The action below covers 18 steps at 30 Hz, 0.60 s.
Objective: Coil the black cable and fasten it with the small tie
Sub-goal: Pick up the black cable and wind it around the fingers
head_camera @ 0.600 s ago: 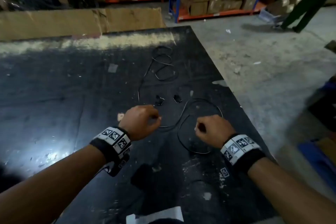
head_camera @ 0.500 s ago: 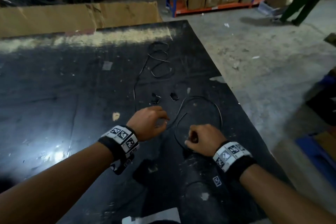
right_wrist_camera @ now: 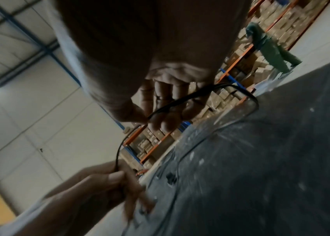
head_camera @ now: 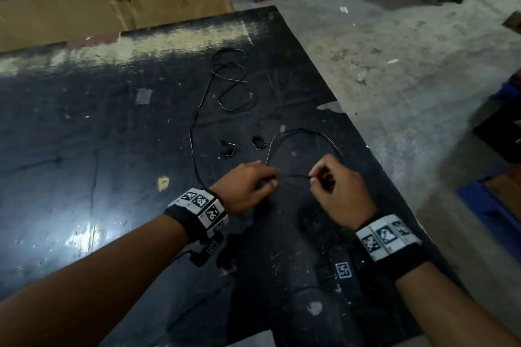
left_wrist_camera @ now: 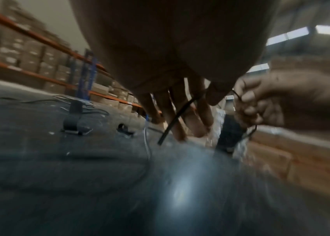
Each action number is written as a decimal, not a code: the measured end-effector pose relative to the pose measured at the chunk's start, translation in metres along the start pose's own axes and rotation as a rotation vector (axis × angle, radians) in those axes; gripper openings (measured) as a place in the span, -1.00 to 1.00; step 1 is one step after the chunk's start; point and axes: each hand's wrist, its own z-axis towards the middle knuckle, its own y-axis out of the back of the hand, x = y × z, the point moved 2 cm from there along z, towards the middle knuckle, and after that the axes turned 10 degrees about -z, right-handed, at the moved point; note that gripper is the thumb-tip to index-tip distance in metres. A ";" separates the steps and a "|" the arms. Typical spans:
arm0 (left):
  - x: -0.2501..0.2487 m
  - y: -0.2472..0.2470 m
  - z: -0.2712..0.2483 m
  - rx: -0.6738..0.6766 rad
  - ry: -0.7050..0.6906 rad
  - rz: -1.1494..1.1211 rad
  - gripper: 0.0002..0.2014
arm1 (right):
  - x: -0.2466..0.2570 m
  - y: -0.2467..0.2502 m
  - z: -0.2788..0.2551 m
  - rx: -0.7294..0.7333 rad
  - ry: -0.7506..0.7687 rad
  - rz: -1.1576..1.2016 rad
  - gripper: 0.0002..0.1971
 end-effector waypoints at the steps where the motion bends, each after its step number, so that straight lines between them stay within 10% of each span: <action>1: -0.006 0.008 -0.001 -0.016 0.042 -0.074 -0.78 | 0.001 0.010 0.005 -0.044 0.019 0.029 -0.88; 10: -0.053 0.080 -0.012 -0.072 0.247 -1.186 -0.61 | 0.060 0.065 0.081 -0.203 0.359 0.061 -0.89; 18: -0.080 0.130 -0.066 -0.151 0.123 -1.515 -0.55 | 0.169 0.069 0.132 -0.098 0.651 0.021 -0.82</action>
